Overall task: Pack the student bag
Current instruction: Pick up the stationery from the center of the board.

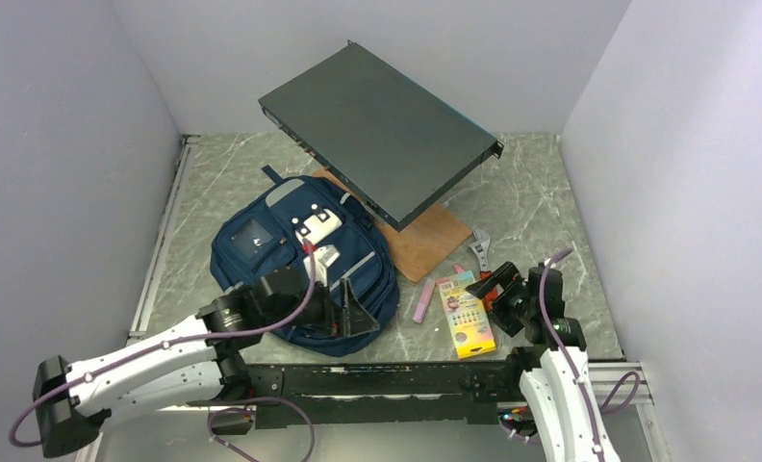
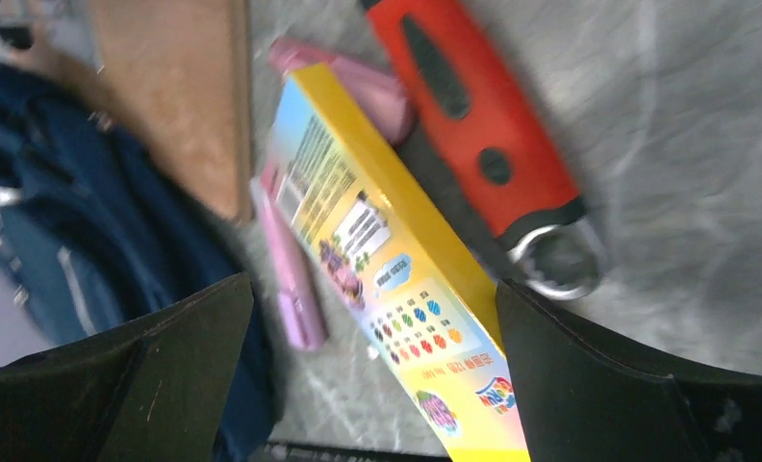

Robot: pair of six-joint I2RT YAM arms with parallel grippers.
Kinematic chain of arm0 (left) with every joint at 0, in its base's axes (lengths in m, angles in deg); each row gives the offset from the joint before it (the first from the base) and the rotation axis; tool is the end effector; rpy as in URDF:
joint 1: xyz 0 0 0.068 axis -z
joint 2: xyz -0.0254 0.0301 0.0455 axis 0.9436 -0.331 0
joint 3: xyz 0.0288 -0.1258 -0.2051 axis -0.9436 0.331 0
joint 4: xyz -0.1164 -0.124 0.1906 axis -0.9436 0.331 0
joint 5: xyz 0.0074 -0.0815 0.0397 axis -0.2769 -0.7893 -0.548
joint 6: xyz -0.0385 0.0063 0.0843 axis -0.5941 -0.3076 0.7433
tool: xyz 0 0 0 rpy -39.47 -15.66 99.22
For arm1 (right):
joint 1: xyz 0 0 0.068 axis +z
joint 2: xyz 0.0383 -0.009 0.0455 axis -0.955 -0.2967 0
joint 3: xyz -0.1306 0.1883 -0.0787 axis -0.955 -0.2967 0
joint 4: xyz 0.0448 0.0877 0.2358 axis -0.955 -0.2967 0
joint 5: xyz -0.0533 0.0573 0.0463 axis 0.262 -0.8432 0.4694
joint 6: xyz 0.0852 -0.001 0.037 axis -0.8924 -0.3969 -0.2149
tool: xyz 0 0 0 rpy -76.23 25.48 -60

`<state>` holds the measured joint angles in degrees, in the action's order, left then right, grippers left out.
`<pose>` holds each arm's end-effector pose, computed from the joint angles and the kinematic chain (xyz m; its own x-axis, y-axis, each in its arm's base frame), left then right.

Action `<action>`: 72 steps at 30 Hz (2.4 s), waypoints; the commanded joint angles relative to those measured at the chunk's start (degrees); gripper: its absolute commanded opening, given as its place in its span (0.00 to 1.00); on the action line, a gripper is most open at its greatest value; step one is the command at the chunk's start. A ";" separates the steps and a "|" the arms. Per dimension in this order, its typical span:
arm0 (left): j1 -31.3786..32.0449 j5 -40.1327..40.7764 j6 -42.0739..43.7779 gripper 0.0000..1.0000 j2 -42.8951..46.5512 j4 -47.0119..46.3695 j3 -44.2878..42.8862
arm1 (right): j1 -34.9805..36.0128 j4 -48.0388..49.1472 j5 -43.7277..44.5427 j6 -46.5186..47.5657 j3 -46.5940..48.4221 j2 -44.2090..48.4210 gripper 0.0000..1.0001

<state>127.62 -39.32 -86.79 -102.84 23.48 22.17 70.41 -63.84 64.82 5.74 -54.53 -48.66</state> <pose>0.1112 -0.2027 0.2171 -0.8926 -0.1078 -0.4377 0.3292 0.5074 -0.7964 0.1650 0.0093 0.1226 -0.5588 0.7654 -0.3192 0.5141 0.6218 0.5908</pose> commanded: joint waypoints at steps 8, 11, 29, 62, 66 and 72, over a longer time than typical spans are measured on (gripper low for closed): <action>9.85 8.78 2.44 1.00 -17.48 -7.00 -11.62 | 1.64 4.23 -21.08 5.23 -0.45 -2.47 1.00; 12.13 10.39 4.08 0.99 -23.73 -6.43 -15.62 | 1.95 1.63 -13.61 9.14 1.76 -3.87 1.00; 14.86 6.67 -1.17 0.49 -56.86 -24.01 -23.94 | 1.98 20.52 -21.42 9.59 -6.69 -11.74 0.60; 14.33 10.15 6.02 0.78 -37.90 -16.71 -18.44 | 1.98 65.34 -24.79 -3.07 -21.01 -19.53 0.56; 14.24 17.56 10.97 0.88 -29.68 -4.03 -19.74 | 1.98 65.57 -27.31 -1.98 -19.51 -19.54 0.32; 13.86 33.12 16.90 0.96 -21.44 16.59 -23.18 | 2.00 41.14 -29.93 3.29 -9.83 -12.32 0.19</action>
<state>141.63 -18.73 -76.01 -127.60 23.72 2.52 72.36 -9.00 38.09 4.45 -71.30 -65.38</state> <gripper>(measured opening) 0.948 0.241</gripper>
